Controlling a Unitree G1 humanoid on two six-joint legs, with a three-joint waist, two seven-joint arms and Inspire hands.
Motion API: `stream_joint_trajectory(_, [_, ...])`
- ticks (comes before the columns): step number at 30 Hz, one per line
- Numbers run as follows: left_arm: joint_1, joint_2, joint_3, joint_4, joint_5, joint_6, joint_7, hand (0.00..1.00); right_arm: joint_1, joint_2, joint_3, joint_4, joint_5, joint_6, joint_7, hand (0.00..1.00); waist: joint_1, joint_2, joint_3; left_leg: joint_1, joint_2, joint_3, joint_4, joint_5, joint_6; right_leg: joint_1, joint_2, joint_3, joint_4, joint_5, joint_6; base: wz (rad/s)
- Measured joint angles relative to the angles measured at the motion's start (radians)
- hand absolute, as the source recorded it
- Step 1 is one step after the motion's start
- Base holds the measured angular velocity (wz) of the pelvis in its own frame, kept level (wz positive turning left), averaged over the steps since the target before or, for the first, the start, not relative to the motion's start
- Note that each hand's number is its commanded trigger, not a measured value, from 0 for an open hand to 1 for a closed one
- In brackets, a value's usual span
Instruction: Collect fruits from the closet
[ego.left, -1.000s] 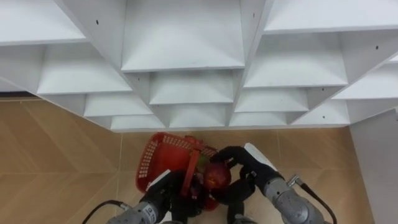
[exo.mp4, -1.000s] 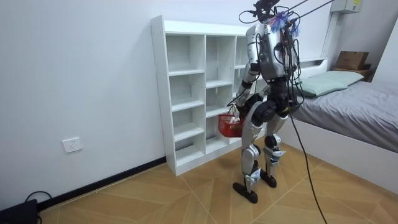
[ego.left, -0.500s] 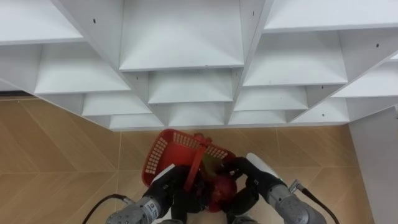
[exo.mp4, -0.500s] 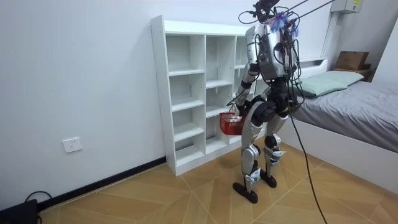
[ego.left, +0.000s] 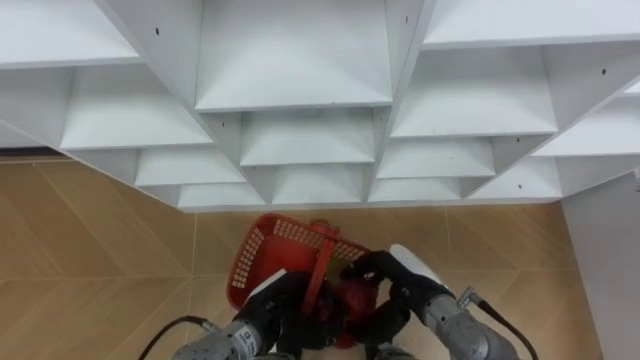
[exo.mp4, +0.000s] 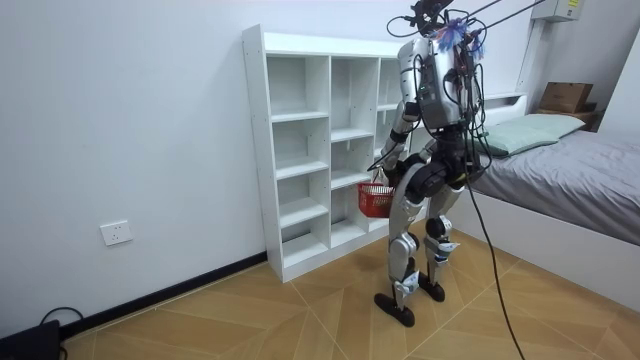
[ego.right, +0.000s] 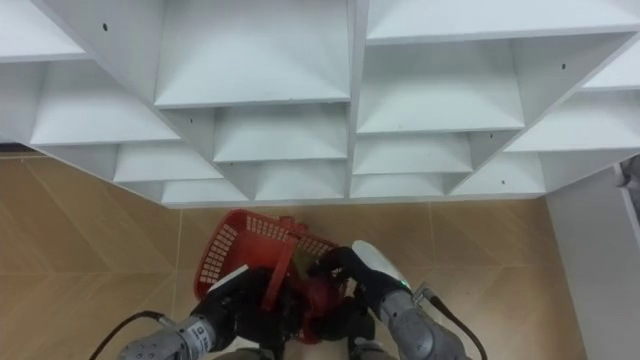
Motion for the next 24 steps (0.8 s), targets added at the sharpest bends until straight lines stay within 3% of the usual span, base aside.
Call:
stream_joint_trajectory(9, [-0.013, -0.018, 0.000, 0.032, -0.016, 0.000, -0.030, 1.00, -0.004, 0.006, 0.000, 0.000, -0.017, 0.000, -0.021, 1.00, 0.006, 0.000, 0.0000, 0.000, 0.004, 0.000, 0.002, 0.000, 0.000, 0.002, 0.003, 0.000, -0.003, 0.002, -0.003, 0.00])
stream_joint_trajectory(10, [-0.013, -0.018, 0.000, 0.034, -0.020, 0.000, -0.034, 1.00, -0.005, 0.006, 0.001, 0.000, -0.020, 0.000, -0.025, 0.87, 0.006, 0.001, 0.0002, 0.000, 0.005, 0.000, 0.002, 0.000, -0.001, 0.002, 0.003, 0.000, -0.002, 0.003, -0.004, 0.00])
stream_joint_trajectory(11, [-0.013, -0.017, 0.000, 0.036, -0.021, 0.000, -0.039, 1.00, -0.007, 0.008, 0.001, 0.000, -0.025, 0.000, -0.036, 0.66, 0.006, 0.001, 0.0006, 0.000, 0.005, 0.000, 0.002, 0.000, -0.001, 0.002, 0.002, 0.000, -0.002, 0.003, -0.004, 0.00])
stream_joint_trajectory(12, [-0.015, -0.017, -0.003, 0.040, -0.021, 0.000, -0.043, 1.00, -0.013, 0.010, 0.003, 0.000, -0.031, 0.000, -0.043, 0.15, 0.006, 0.002, 0.0010, 0.000, 0.007, 0.002, 0.002, -0.001, -0.001, 0.001, 0.002, 0.000, -0.002, 0.003, -0.004, 0.00])
stream_joint_trajectory(13, [-0.017, -0.017, -0.005, 0.046, -0.021, 0.000, -0.044, 1.00, -0.016, 0.010, 0.004, 0.000, -0.033, 0.000, -0.045, 0.00, 0.007, 0.002, 0.0010, 0.000, 0.008, 0.003, 0.002, -0.001, -0.001, 0.001, 0.001, 0.000, -0.002, 0.003, -0.005, 0.00])
stream_joint_trajectory(24, [-0.033, -0.023, -0.019, 0.078, -0.021, 0.003, -0.045, 1.00, -0.052, 0.022, 0.021, 0.005, -0.035, 0.000, -0.084, 0.00, 0.007, 0.004, 0.0020, 0.000, 0.011, 0.004, 0.002, -0.001, -0.003, 0.002, 0.002, -0.003, -0.004, 0.003, -0.007, 0.00])
